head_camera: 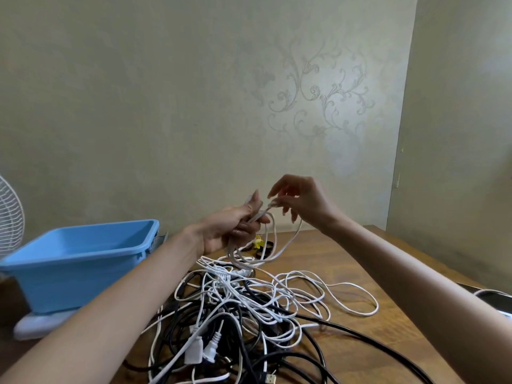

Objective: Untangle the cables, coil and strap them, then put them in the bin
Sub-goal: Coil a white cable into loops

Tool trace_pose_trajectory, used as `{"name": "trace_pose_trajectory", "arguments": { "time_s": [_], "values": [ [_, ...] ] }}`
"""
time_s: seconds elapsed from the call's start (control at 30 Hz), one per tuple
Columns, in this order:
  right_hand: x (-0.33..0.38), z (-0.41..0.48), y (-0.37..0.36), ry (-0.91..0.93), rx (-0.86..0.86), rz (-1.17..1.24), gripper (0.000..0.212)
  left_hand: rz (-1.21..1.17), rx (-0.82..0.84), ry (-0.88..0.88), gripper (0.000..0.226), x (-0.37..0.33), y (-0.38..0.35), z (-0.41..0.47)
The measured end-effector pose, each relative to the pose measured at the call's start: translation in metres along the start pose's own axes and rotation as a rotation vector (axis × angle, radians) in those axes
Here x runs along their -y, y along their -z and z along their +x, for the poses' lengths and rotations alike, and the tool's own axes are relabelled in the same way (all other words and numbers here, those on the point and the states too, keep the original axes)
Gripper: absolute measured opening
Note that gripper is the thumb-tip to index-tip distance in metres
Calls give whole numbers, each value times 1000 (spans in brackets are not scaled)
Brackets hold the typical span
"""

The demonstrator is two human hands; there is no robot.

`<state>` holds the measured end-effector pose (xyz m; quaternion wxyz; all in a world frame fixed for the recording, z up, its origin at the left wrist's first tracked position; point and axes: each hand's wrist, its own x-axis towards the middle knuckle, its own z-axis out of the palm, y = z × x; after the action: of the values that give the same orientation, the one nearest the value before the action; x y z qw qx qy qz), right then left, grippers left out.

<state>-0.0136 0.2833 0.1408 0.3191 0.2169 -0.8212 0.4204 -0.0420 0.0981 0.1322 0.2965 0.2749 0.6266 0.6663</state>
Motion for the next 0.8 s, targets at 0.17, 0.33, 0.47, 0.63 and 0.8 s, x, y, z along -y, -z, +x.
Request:
{"name": "trace_pose_trajectory", "arguments": {
  "time_s": [0.17,0.33,0.47,0.63,0.8],
  "values": [
    [-17,-15,-5,-114,-259,73,51,-223,150,-117,44,-1,8,-3],
    [-34,-63,-31,-446,145,437,93,-395,77,-384,39,-16,16,-3],
    [-53,-85,-19,-498,595,348,25,-331,30,-433,33,-27,26,-16],
    [-78,-78,38,-730,130,494,26,-276,-88,-417,29,-27,49,-27],
    [-42,-45,47,-884,-89,878,16,106,-224,-328,25,-4,39,-11]
  ]
}}
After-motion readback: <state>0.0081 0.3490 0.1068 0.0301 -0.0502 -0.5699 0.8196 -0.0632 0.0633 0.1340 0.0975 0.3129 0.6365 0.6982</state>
